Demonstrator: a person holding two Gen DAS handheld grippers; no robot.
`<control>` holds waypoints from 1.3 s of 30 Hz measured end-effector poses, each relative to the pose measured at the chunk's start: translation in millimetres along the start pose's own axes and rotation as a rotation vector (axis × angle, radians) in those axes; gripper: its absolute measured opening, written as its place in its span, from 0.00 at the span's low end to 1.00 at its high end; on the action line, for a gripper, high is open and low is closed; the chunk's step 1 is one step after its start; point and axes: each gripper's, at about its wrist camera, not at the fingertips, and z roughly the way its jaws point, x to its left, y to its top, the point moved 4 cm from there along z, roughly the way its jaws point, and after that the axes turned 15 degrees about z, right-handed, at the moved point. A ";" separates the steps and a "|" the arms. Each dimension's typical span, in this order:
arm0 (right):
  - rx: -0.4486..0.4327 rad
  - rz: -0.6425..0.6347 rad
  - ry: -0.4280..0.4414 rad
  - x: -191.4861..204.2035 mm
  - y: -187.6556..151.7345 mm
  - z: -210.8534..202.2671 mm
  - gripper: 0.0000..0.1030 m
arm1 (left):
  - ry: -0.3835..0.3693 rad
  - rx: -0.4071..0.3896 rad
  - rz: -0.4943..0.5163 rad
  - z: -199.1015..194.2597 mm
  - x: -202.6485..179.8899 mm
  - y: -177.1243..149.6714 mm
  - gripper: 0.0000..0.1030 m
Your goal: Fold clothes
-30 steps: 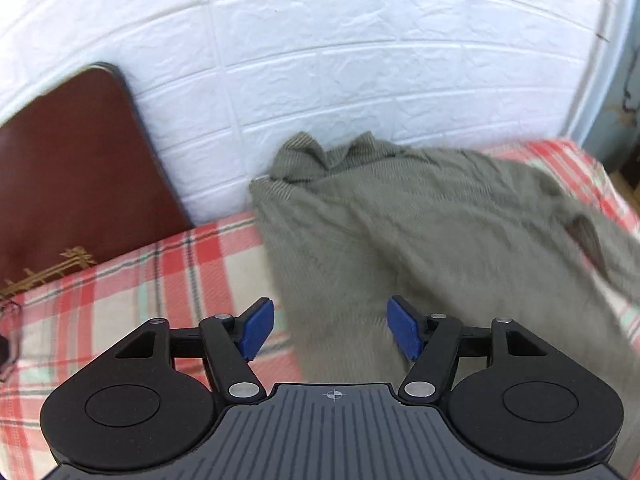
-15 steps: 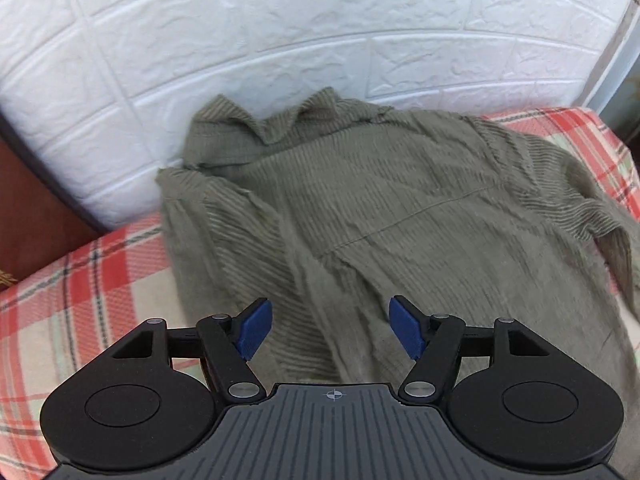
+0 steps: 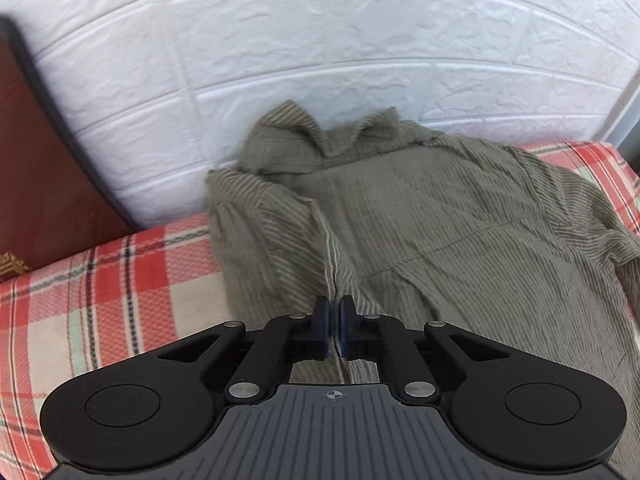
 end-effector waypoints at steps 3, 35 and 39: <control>0.089 0.000 -0.014 -3.9 -7.0 25.7 0.14 | -0.012 -0.008 -0.052 1.8 15.1 -11.7 0.03; 0.315 0.122 -0.026 -33.1 -35.7 92.0 0.16 | -0.017 -0.180 0.007 -22.9 34.8 3.0 0.37; 0.313 0.142 -0.013 -35.4 -37.4 90.4 0.16 | 0.038 -0.171 -0.006 9.8 44.8 19.3 0.37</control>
